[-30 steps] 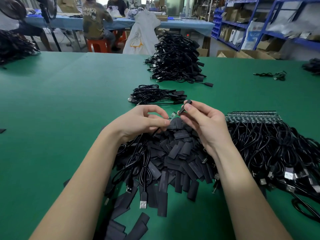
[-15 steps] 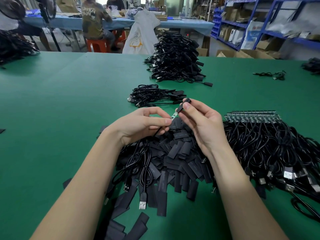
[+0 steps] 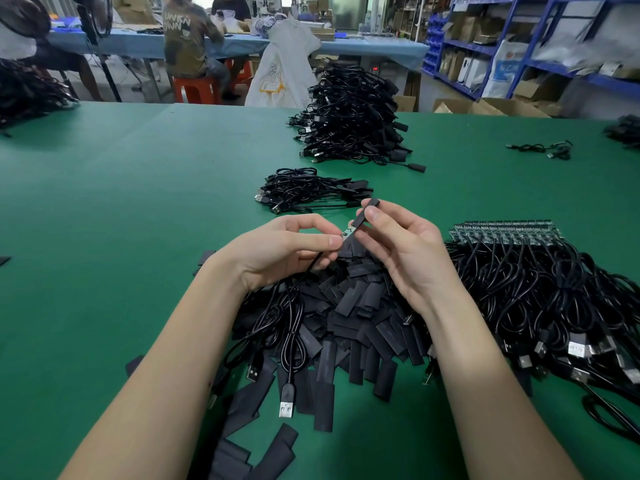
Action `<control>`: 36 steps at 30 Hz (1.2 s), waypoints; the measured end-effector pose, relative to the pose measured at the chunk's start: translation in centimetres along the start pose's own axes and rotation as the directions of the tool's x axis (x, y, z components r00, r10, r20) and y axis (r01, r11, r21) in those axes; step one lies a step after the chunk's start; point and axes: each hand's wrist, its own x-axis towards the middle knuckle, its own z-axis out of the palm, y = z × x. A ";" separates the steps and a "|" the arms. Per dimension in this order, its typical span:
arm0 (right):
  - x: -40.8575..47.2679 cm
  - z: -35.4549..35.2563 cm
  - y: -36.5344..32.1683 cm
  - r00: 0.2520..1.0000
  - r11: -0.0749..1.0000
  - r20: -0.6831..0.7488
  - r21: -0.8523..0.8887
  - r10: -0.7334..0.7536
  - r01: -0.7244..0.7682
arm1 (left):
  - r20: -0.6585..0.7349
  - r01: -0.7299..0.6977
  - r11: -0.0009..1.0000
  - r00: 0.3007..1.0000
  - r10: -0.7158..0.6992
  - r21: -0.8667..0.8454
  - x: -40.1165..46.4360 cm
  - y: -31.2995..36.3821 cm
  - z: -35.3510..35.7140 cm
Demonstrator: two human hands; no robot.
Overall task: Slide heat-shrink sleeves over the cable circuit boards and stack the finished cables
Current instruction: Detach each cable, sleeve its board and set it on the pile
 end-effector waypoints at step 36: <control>-0.8 -0.9 -1.7 0.982 0.984 0.191 -0.174 0.004 0.030 | -0.014 -0.009 0.999 1.000 0.009 0.048 -0.3 0.3 -0.3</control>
